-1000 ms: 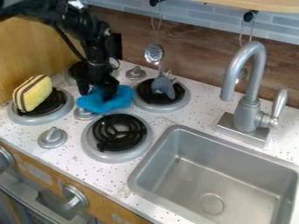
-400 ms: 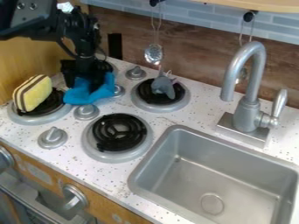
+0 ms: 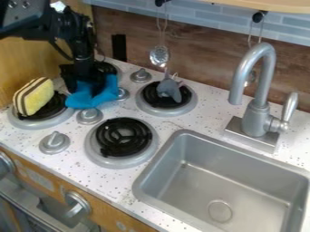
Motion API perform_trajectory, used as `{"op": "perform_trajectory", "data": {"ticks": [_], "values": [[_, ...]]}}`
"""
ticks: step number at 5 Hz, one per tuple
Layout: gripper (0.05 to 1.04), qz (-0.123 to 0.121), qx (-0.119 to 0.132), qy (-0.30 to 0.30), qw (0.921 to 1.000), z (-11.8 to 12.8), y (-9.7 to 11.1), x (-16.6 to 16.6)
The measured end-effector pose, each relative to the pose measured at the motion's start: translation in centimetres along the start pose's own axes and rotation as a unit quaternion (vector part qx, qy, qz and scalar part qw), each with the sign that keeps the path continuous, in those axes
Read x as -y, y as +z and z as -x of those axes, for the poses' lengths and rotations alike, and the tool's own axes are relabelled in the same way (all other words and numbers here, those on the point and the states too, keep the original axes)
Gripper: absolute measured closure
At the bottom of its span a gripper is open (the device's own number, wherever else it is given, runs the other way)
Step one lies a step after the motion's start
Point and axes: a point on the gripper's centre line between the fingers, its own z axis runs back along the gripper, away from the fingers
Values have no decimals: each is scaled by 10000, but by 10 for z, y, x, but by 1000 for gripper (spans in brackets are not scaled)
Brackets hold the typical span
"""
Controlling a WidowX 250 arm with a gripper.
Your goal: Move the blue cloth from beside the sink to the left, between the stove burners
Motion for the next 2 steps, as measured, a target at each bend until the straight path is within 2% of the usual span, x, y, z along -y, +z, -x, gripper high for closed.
{"op": "perform_trajectory", "data": {"ticks": [1, 2], "values": [[79, 401, 209, 24, 9990, 2, 22, 11], [79, 723, 643, -109, 9953, -12, 59, 17]]}}
